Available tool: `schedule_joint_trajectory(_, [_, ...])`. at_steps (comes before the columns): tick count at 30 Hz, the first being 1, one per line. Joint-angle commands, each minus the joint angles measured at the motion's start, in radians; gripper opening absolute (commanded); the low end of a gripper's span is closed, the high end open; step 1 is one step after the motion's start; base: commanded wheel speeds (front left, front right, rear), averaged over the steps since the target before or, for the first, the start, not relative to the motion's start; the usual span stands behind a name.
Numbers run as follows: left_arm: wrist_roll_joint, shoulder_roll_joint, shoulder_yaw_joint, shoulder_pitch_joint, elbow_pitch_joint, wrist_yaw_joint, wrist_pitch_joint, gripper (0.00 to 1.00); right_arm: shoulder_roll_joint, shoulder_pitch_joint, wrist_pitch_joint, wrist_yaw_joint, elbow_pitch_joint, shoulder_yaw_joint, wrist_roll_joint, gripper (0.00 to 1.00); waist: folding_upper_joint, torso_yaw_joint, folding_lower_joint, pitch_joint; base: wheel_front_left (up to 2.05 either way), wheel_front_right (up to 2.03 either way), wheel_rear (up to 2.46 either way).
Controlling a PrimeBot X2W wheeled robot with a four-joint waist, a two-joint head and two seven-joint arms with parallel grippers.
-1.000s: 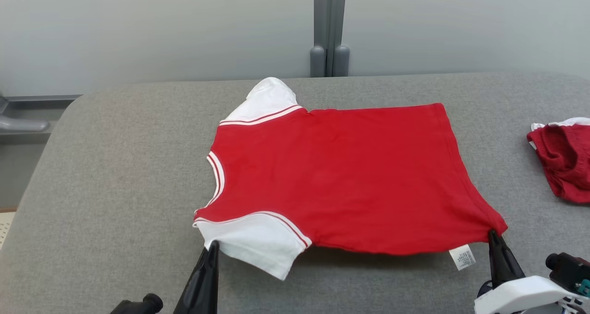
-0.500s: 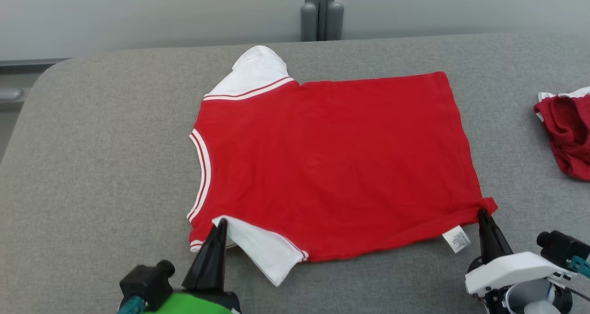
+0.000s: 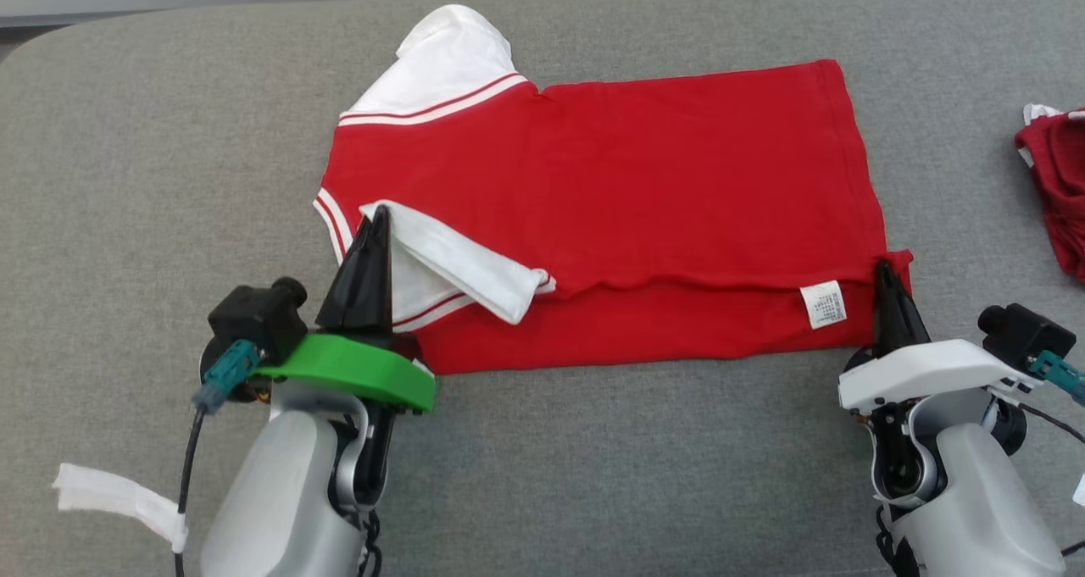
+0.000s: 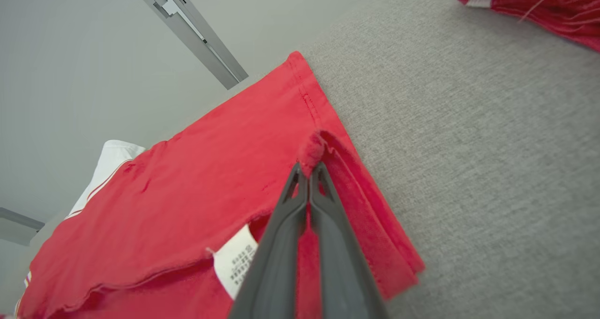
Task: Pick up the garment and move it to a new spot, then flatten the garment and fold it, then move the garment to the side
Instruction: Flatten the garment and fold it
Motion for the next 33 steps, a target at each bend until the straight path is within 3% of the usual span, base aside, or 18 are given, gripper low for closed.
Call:
schedule_joint_trajectory(1, [0.018,0.002,0.004,-0.046,0.025,-0.001,-0.011,0.0,-0.003,-0.023,-0.011,0.0,0.013,0.003,0.001,0.0,0.0,-0.008,0.0001,0.035,0.0,0.0,0.0])
schedule_joint_trajectory(13, [0.029,-0.002,0.011,-0.213,0.224,0.001,-0.037,0.0,-0.003,-0.141,-0.049,0.0,0.121,0.035,-0.04,0.0,0.0,-0.034,0.0001,0.067,0.0,0.0,0.0])
schedule_joint_trajectory(16, [0.017,-0.002,0.011,-0.233,0.262,0.012,-0.038,0.0,-0.003,-0.17,-0.044,0.0,0.147,0.041,-0.066,0.37,0.0,-0.036,0.0001,0.063,0.0,0.0,0.0])
schedule_joint_trajectory(17, [0.013,-0.003,0.011,-0.237,0.273,0.016,-0.035,0.0,-0.003,-0.178,-0.042,0.0,0.15,0.041,-0.075,0.64,0.0,-0.036,0.0001,0.061,0.0,0.0,0.0])
schedule_joint_trajectory(18, [0.012,-0.003,0.008,-0.243,0.284,0.021,-0.029,0.0,-0.003,-0.186,-0.037,0.0,0.152,0.041,-0.086,1.0,0.0,-0.036,0.0001,0.058,0.0,0.0,0.0])
schedule_joint_trajectory(19, [0.009,-0.003,0.008,-0.247,0.292,0.027,-0.02,0.02,-0.003,-0.192,-0.034,0.0,0.153,0.039,-0.094,1.0,0.0,-0.036,0.0001,0.056,0.0,0.0,0.0])
schedule_joint_trajectory(20, [0.006,-0.003,0.006,-0.253,0.304,0.035,-0.01,0.26,-0.003,-0.198,-0.027,0.0,0.154,0.037,-0.106,1.0,0.0,-0.035,0.0001,0.053,0.0,0.0,0.0])
schedule_joint_trajectory(22, [0.011,-0.003,0.0,-0.264,0.315,0.048,0.009,1.0,-0.003,-0.21,-0.016,0.0,0.149,0.032,-0.125,1.0,0.0,-0.034,0.0001,0.048,0.0,0.0,0.0])
schedule_joint_trajectory(33, [-0.001,0.028,0.004,-0.197,0.262,0.072,0.039,1.0,-0.003,-0.146,0.05,0.0,0.036,-0.006,-0.206,1.0,0.0,-0.015,0.0001,-0.005,0.0,0.0,0.0])
